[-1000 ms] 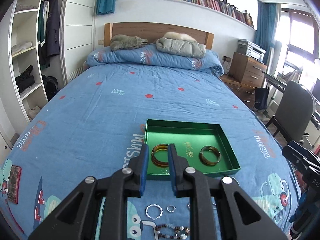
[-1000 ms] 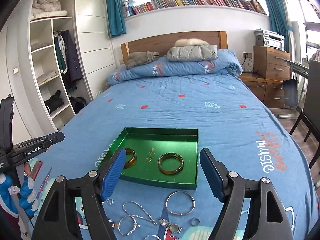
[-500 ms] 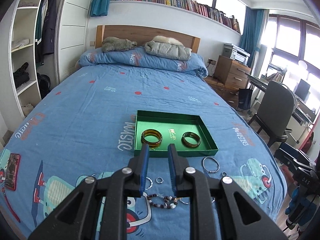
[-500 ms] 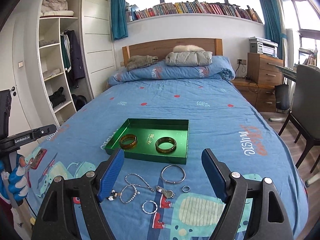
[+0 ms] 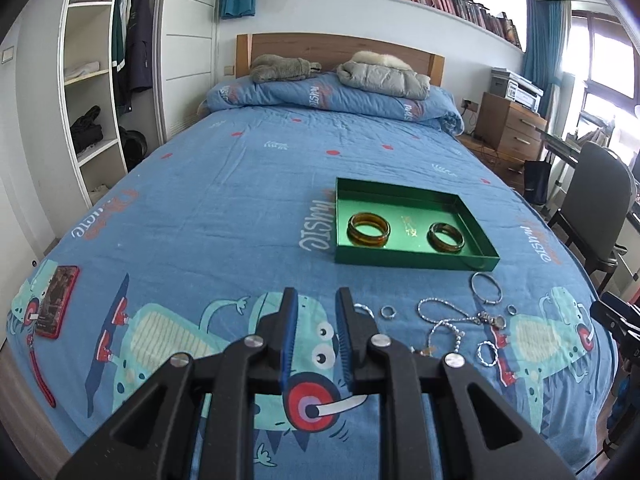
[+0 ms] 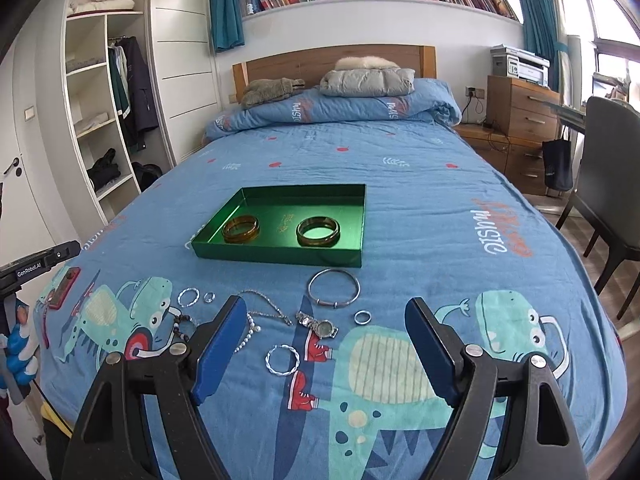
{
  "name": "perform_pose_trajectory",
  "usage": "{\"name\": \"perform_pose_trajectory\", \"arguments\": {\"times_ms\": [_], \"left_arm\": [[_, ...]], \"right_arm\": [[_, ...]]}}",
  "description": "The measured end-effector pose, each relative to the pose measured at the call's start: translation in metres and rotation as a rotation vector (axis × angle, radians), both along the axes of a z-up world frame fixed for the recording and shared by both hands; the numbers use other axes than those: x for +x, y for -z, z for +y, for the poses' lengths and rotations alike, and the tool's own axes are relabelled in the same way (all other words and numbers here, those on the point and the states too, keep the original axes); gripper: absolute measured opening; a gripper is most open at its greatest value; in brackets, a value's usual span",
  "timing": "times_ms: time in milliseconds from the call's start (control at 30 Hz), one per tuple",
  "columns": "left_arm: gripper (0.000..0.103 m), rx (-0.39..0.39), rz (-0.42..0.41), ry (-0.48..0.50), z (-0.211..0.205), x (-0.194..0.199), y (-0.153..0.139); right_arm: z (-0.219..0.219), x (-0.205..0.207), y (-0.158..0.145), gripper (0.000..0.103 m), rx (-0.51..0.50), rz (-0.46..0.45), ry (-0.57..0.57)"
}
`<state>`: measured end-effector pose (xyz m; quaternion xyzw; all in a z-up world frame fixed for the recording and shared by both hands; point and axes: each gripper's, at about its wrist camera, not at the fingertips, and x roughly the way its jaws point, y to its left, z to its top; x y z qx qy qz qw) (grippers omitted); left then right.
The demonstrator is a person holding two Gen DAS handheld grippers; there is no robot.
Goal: Organize jewelry
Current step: 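Grasp the beaded bracelet with the left tool while the right tool grasps the twisted silver hoop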
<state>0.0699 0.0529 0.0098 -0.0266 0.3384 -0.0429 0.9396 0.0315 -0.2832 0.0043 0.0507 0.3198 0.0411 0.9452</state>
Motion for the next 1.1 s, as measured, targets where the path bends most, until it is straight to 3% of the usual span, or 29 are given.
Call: {"name": "perform_pose_trajectory", "arguments": {"times_ms": [100, 300, 533, 867, 1100], "left_arm": [[0.018, -0.015, 0.058, 0.024, -0.006, 0.004, 0.026], [0.018, -0.026, 0.164, 0.079, -0.026, 0.017, 0.074], [0.018, -0.055, 0.229, 0.147, -0.046, 0.04, 0.107], [0.018, -0.026, 0.308, 0.16, -0.062, 0.071, 0.14], [0.018, -0.019, 0.319, 0.163, -0.066, 0.08, 0.148]], "right_arm": [[-0.001, 0.005, 0.021, 0.057, 0.032, 0.052, -0.006], [0.012, 0.018, 0.063, 0.037, 0.053, 0.155, -0.061], [0.03, 0.042, 0.098, 0.029, 0.064, 0.228, -0.124], [0.036, 0.069, 0.129, 0.028, 0.071, 0.299, -0.15], [0.044, 0.075, 0.136, 0.028, 0.017, 0.312, -0.168]]}}
